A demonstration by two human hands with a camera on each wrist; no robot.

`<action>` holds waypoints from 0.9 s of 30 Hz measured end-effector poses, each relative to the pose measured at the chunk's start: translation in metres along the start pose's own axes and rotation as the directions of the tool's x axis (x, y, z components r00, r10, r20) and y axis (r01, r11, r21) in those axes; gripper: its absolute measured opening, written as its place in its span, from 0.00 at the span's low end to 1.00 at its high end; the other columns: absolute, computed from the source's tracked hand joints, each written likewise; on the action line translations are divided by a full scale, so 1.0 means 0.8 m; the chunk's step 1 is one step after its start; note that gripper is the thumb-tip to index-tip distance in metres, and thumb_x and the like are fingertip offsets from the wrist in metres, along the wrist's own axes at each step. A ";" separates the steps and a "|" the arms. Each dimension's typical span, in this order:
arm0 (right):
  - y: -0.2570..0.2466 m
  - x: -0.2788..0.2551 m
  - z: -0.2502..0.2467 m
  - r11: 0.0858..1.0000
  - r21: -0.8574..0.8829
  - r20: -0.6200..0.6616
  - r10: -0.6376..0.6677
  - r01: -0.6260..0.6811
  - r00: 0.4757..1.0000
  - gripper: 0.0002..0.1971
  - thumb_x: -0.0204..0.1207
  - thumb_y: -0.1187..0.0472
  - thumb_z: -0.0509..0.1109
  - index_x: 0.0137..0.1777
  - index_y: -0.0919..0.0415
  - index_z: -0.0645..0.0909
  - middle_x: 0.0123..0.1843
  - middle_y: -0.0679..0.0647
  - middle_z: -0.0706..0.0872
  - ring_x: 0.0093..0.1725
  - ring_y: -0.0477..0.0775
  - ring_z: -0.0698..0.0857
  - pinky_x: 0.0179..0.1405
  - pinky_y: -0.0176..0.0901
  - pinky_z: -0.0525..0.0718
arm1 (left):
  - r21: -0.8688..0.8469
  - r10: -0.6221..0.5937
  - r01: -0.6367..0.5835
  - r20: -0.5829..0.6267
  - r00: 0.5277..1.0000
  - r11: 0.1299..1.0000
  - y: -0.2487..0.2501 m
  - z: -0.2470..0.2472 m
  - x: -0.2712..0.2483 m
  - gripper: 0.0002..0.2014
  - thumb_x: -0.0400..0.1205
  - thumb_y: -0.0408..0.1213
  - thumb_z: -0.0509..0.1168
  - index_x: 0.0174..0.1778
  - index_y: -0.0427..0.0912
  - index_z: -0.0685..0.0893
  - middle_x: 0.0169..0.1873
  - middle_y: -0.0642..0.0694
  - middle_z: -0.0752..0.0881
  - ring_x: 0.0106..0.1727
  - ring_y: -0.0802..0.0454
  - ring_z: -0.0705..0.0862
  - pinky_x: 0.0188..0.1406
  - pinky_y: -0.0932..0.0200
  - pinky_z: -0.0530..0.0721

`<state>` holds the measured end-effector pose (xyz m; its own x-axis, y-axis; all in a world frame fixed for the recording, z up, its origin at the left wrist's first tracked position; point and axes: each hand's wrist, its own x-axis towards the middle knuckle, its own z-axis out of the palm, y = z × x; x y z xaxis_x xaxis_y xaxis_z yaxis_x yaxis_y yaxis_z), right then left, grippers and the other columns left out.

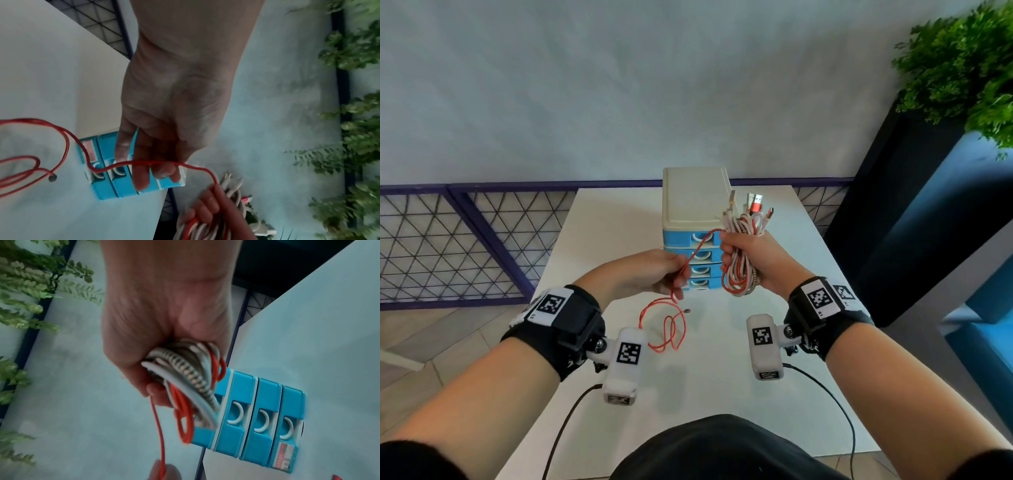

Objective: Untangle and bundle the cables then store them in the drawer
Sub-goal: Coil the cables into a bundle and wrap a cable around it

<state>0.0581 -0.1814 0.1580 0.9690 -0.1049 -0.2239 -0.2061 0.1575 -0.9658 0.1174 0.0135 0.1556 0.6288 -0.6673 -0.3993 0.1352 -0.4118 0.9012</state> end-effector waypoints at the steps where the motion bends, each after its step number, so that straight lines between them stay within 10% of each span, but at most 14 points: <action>1: 0.001 0.002 -0.002 1.000 -0.003 -0.044 0.000 0.000 0.999 0.11 0.80 0.62 0.69 0.36 0.60 0.77 0.28 0.54 0.80 0.25 0.51 0.81 0.40 0.51 0.85 | -0.061 0.000 0.000 0.004 1.000 0.998 -0.001 0.000 -0.002 0.18 0.89 0.40 0.48 0.38 0.42 0.78 0.27 0.49 0.77 0.31 0.53 0.81 0.47 0.59 0.82; 6: 0.009 0.009 0.000 1.000 -0.031 -0.137 0.001 -0.005 0.991 0.16 0.76 0.46 0.73 0.39 0.58 0.79 0.31 0.53 0.82 0.30 0.52 0.82 0.45 0.53 0.86 | -0.313 0.091 -0.096 -0.030 0.995 0.945 0.008 0.015 -0.005 0.10 0.84 0.37 0.59 0.43 0.40 0.84 0.28 0.53 0.84 0.31 0.57 0.79 0.41 0.67 0.84; 13: 0.012 0.008 0.026 0.999 0.029 0.103 0.031 -0.034 0.994 0.37 0.70 0.33 0.70 0.54 0.73 0.81 0.45 0.72 0.83 0.42 0.68 0.87 0.47 0.58 0.88 | -0.080 0.231 -0.231 -0.007 0.973 0.970 0.026 0.038 0.000 0.08 0.78 0.39 0.68 0.35 0.50 0.90 0.28 0.54 0.88 0.25 0.61 0.76 0.27 0.64 0.70; 20: 0.004 -0.009 0.033 0.977 0.180 0.349 0.044 -0.113 0.936 0.07 0.79 0.63 0.68 0.49 0.67 0.84 0.41 0.64 0.89 0.39 0.63 0.90 0.39 0.48 0.90 | 0.057 0.159 -0.153 -0.106 0.982 0.987 0.029 0.035 0.000 0.06 0.72 0.45 0.75 0.33 0.47 0.91 0.30 0.49 0.88 0.28 0.57 0.76 0.27 0.64 0.69; 27: 0.015 -0.004 0.033 0.997 0.071 0.318 0.003 -0.027 0.948 0.06 0.77 0.69 0.69 0.51 0.70 0.82 0.42 0.69 0.87 0.40 0.69 0.89 0.38 0.49 0.89 | 0.085 0.123 -0.114 -0.105 0.987 0.990 0.023 0.036 -0.005 0.08 0.72 0.44 0.76 0.35 0.42 0.91 0.33 0.45 0.90 0.28 0.57 0.77 0.28 0.63 0.71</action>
<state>0.0560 -0.1530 0.1510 0.9615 0.2129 -0.1735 -0.2218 0.2295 -0.9477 0.0956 -0.0095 0.1690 0.7175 -0.6439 -0.2655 -0.0033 -0.3843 0.9232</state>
